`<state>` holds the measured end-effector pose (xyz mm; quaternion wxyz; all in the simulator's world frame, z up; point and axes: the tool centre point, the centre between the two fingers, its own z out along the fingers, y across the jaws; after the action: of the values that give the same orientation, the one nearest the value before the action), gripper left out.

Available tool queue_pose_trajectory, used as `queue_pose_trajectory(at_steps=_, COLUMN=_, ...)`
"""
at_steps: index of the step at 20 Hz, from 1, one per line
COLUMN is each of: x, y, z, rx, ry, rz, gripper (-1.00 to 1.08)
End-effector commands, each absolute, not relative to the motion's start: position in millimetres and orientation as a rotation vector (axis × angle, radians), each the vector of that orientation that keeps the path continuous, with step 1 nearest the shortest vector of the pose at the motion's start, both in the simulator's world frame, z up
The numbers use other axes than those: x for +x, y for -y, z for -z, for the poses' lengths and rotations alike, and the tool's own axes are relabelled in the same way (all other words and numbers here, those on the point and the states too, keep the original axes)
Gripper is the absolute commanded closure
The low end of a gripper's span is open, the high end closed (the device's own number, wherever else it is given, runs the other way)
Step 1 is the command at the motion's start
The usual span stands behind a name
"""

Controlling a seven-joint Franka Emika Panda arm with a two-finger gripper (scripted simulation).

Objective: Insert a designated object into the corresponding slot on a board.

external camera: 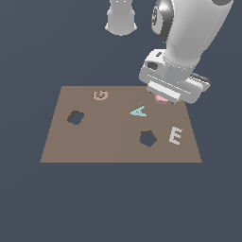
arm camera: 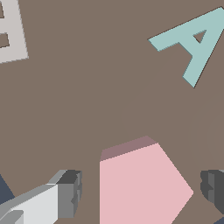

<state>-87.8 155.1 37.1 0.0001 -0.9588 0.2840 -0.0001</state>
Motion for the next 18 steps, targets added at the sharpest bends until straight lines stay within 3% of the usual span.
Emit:
queue_pose_trajectory(at_steps=1, x=-88.0, y=-154.8, z=-31.3, rx=-3.012, ry=-0.892, rz=0.000, gripper=-0.92)
queue_pose_trajectory(at_steps=3, x=-88.1, y=-154.7, z=-30.0, rx=-3.012, ry=-0.892, rz=0.000, gripper=-0.92)
queue_pose_trajectory(at_steps=4, x=-88.1, y=-154.7, z=-30.0, rx=-3.012, ry=-0.892, rz=0.000, gripper=1.08)
queue_pose_trajectory(at_steps=18, x=-87.7, y=-155.0, z=-35.1, rx=-3.012, ry=-0.891, rz=0.000, gripper=1.08)
